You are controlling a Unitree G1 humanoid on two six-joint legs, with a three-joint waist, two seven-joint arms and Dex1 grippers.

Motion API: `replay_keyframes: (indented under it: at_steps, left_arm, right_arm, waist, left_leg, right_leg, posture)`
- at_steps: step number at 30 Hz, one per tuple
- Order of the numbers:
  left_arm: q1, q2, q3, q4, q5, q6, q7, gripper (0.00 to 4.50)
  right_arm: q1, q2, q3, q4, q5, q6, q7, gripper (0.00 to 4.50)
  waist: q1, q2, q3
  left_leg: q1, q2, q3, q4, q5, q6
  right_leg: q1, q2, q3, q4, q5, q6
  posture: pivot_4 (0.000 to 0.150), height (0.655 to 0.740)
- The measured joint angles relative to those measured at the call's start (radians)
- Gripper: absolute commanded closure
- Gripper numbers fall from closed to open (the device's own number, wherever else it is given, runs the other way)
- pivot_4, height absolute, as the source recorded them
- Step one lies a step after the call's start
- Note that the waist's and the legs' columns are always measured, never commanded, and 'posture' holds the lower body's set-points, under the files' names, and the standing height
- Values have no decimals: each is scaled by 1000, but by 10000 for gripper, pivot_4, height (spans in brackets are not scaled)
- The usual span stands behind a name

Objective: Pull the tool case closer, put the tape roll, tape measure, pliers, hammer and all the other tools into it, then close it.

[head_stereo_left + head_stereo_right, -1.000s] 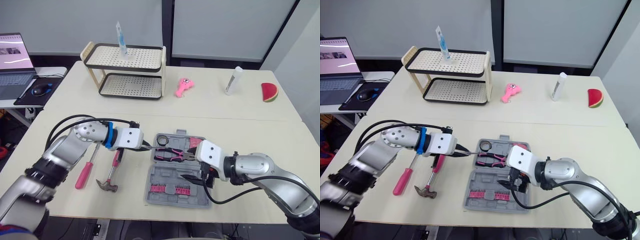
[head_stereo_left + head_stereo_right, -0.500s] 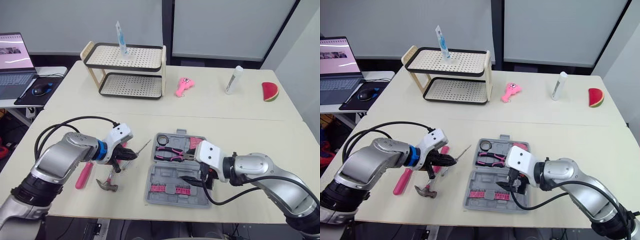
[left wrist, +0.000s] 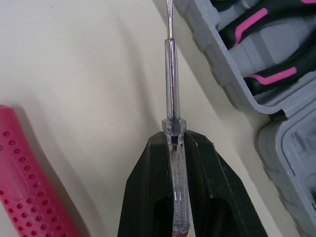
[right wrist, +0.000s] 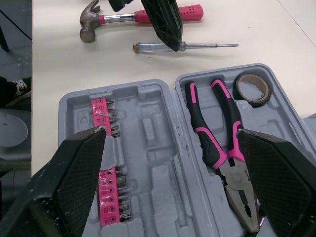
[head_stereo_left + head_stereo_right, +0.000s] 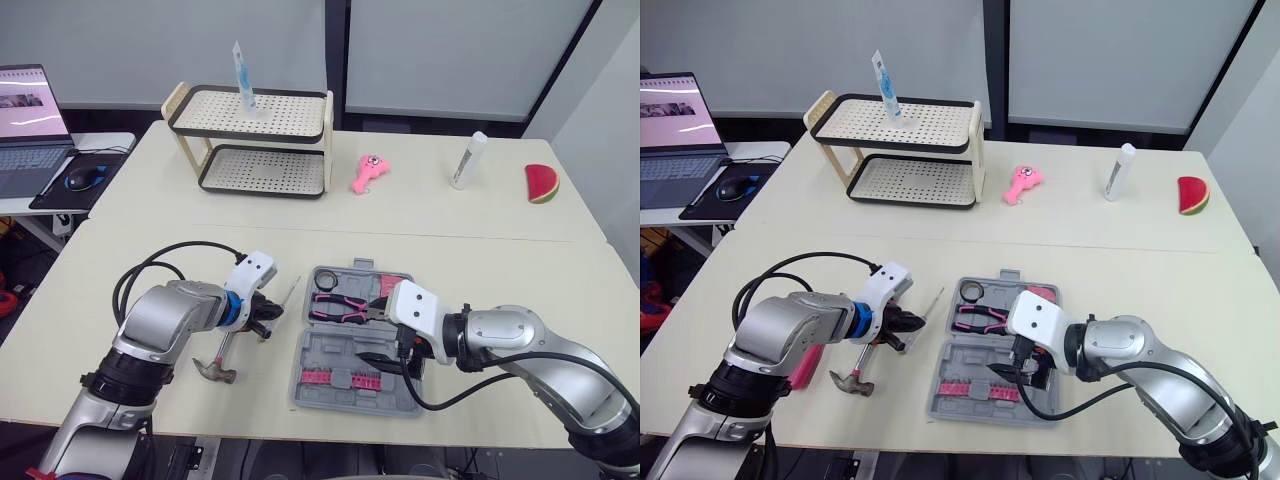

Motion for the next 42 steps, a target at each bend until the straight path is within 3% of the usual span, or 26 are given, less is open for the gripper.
replay_keyframes:
  at_steps: [3, 10, 15, 22, 28, 42]
  left_arm:
    - [0, -18, 17, 11, 1, 3, 27, 44155]
    - [13, -36, 40, 39, 12, -6, 78, 22587]
    - [66, 13, 84, -63, -2, -34, 66, 6595]
    - [259, 79, 154, -173, -23, -365, -84, 6595]
    - [290, 82, 187, 5, -12, -643, -213, 6595]
    - [206, 38, 72, 205, 139, -786, -248, 6595]
  right_arm:
    - [0, 0, 0, 0, 0, 1, 0, 0]
    - [0, 1, 0, -1, 1, 5, -1, 0]
    - [7, 0, -18, -14, 12, 8, -3, 0]
    - [22, 5, -39, -32, 19, -4, -15, 0]
    - [22, 20, -37, -32, 14, -23, -33, 0]
    - [22, 24, -31, -32, 8, -25, -44, 0]
  waist:
    - [0, 0, 0]
    - [3, 0, 0]
    - [3, 0, 0]
    - [4, 1, 0]
    - [4, 1, 1]
    - [4, 1, 1]
  left_leg:
    - [0, 0, 0, 0, 0, 0]
    - [-1, 0, 0, 0, 0, 0]
    - [-8, 0, 0, 0, 0, 0]
    - [-8, 0, 0, 0, 0, 0]
    - [-8, 0, 0, 0, 0, -1]
    - [-8, 0, 0, 1, 0, 0]
  right_leg:
    - [0, 0, 0, 0, 0, 0]
    - [-2, 0, 0, 0, 1, -1]
    - [-7, -1, 0, 1, 1, -1]
    - [-7, -1, 0, 0, 1, -2]
    - [-7, -1, -1, 0, 1, -2]
    - [-7, 0, -2, 1, 1, -2]
  posture:
    - [1500, 7350]
    - [1500, 7350]
    - [1500, 7350]
    - [1500, 7350]
    - [1500, 7350]
    - [1500, 7350]
